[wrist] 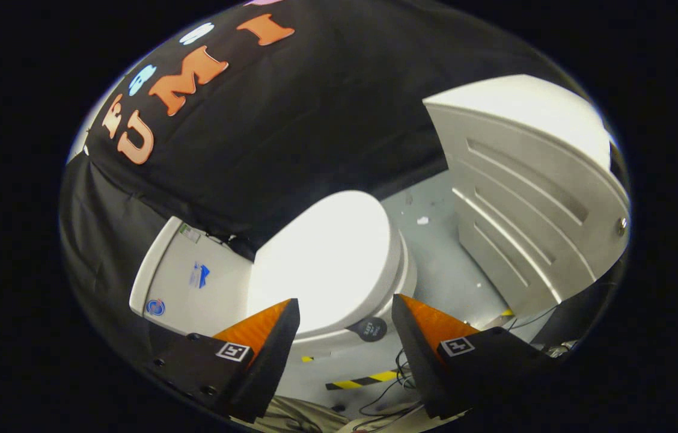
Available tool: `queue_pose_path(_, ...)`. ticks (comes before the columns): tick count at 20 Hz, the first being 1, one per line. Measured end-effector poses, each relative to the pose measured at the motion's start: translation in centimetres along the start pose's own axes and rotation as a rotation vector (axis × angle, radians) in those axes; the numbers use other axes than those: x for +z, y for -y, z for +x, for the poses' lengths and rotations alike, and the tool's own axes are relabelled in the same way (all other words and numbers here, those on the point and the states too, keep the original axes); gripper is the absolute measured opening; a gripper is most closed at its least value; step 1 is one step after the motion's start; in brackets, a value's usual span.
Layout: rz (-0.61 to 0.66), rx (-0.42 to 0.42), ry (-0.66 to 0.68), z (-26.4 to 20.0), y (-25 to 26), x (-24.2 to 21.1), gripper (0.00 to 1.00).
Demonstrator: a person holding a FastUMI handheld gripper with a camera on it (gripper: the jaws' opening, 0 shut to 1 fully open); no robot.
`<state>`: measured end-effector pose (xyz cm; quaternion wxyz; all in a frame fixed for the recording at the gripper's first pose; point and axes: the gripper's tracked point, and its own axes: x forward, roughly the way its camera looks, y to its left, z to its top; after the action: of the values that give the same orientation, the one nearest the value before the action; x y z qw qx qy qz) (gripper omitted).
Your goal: Open the toilet lid.
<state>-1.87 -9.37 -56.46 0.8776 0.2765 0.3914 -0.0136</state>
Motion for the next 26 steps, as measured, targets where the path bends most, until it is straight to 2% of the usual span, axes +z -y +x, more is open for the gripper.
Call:
queue_pose_path(6,0.2,0.065,-0.101,4.5,2.2,-3.8,0.98)
queue_pose_path(9,0.249,0.057,-0.136,6.4,3.4,-5.4,0.98)
queue_pose_path(16,0.403,0.095,-0.206,7.8,4.8,-7.7,0.96)
queue_pose_path(19,0.429,0.107,-0.231,7.9,4.9,-8.5,0.95)
queue_pose_path(23,0.453,0.139,-0.265,8.4,4.3,-9.1,0.83)
queue_pose_path(26,0.494,0.152,-0.269,9.0,4.0,-9.6,0.69)
